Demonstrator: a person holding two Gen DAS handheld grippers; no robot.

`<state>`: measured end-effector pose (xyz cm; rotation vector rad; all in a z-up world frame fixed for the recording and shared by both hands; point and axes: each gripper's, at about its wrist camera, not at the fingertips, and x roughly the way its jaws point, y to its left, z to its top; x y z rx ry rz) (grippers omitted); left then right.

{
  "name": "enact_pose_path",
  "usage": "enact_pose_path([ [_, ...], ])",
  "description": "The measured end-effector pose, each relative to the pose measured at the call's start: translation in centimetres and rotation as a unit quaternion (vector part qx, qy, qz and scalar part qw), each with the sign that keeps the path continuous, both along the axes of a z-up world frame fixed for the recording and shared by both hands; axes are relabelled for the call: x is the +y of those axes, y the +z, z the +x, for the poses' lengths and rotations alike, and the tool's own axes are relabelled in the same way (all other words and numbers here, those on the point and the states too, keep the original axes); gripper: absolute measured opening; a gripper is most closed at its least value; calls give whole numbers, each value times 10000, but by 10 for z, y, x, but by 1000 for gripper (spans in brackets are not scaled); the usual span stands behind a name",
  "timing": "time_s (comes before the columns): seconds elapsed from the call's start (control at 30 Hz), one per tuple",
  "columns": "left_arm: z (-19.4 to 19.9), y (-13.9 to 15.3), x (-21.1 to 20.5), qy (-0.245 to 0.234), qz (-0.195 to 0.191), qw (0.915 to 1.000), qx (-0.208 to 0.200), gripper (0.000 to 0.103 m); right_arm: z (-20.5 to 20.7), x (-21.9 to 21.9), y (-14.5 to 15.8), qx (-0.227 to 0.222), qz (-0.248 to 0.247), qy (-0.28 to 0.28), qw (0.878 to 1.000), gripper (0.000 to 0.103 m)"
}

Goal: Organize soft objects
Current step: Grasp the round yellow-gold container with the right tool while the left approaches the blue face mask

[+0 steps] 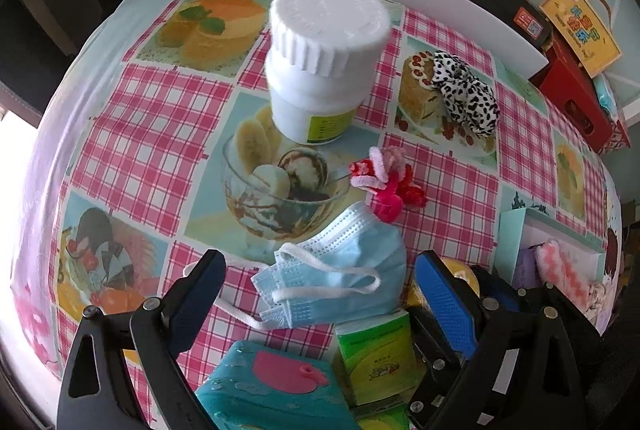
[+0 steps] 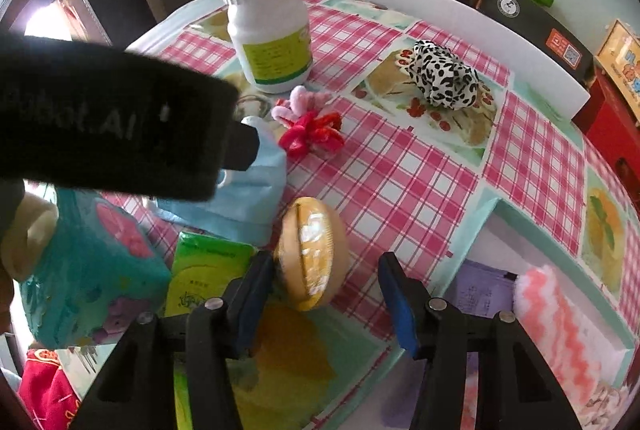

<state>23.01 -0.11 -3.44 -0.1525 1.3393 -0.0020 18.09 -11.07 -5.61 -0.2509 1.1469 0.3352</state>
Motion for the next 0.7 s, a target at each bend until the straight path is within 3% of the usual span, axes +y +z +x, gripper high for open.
enact_pose_path([
  [0.27, 5, -3, -17, -109, 277, 9996, -13, 96, 0, -5, 2, 55, 215, -42, 9997, 52],
  [0.7, 1, 11, 11, 274, 114, 9993, -222, 96, -19, 1, 5, -53, -63, 325, 9994, 59],
])
